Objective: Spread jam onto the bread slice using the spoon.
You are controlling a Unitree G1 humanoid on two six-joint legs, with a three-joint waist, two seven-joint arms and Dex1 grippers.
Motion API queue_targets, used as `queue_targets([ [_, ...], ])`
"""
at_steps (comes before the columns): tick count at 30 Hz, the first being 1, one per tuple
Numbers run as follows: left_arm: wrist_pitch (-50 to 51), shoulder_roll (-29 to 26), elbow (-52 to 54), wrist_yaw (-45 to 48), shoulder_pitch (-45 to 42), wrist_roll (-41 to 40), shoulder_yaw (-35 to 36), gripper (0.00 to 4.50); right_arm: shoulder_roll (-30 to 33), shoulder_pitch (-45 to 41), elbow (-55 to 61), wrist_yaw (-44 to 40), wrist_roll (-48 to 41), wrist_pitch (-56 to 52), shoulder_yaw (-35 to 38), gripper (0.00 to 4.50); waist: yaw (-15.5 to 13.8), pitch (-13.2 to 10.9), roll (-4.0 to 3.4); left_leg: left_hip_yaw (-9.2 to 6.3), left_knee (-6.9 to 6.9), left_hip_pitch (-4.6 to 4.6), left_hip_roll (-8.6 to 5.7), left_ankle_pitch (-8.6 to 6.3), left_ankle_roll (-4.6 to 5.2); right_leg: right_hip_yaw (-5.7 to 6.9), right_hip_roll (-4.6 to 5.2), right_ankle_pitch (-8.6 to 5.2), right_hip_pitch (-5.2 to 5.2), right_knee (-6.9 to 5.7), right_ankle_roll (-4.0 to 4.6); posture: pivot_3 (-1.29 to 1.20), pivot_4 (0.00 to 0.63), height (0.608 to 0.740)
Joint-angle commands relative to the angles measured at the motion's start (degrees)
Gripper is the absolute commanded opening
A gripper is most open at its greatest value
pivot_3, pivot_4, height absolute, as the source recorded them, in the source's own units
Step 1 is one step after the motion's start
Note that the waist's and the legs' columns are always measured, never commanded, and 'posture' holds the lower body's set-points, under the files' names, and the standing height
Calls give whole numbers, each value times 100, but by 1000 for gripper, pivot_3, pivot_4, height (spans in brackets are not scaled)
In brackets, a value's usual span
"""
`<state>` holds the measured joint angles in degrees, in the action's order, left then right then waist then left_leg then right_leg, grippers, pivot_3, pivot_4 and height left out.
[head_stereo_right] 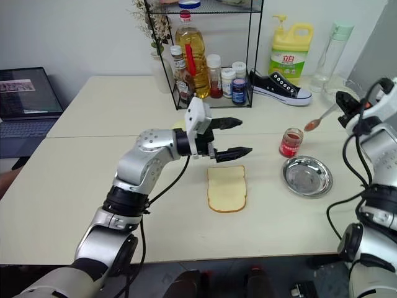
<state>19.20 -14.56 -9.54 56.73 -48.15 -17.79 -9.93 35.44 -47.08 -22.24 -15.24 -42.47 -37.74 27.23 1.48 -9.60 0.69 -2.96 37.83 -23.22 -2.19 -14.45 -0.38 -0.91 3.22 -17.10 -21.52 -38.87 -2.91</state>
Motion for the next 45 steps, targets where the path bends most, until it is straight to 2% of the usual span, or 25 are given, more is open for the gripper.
queue_targets([
  [1, -236, 74, -129, -60, -173, 101, -8, 4500, 106, -461, -453, -327, 434, 417, -243, 19, 9, 0, 0, 2, 0, -2, 0, 0, 0, -1, 0, 0, -4, -1, 0, 0, 150, 740],
  [8, -275, 84, -116, -91, -157, 153, 54, 4500, -3, -682, -803, -643, 923, 665, -621, 19, 13, 0, 0, -1, 13, -63, 1, 2, -3, -2, 1, 1, -66, -16, 0, 0, 150, 740],
  [25, -183, 70, 57, -193, -154, 134, 56, 4500, -330, -566, -595, -879, 1812, 1060, -1206, 19, 17, 0, -1, 0, 12, -64, 1, 3, -4, -1, 2, 1, -71, -17, 0, 0, 150, 740],
  [45, -80, -11, 135, -185, -151, 99, 73, 4500, -388, -212, -937, -1258, 3009, 2310, -1868, 19, 21, 0, -1, 0, 12, -63, 0, 9, -14, 0, 2, 1, -73, -18, 0, 0, 150, 740],
])
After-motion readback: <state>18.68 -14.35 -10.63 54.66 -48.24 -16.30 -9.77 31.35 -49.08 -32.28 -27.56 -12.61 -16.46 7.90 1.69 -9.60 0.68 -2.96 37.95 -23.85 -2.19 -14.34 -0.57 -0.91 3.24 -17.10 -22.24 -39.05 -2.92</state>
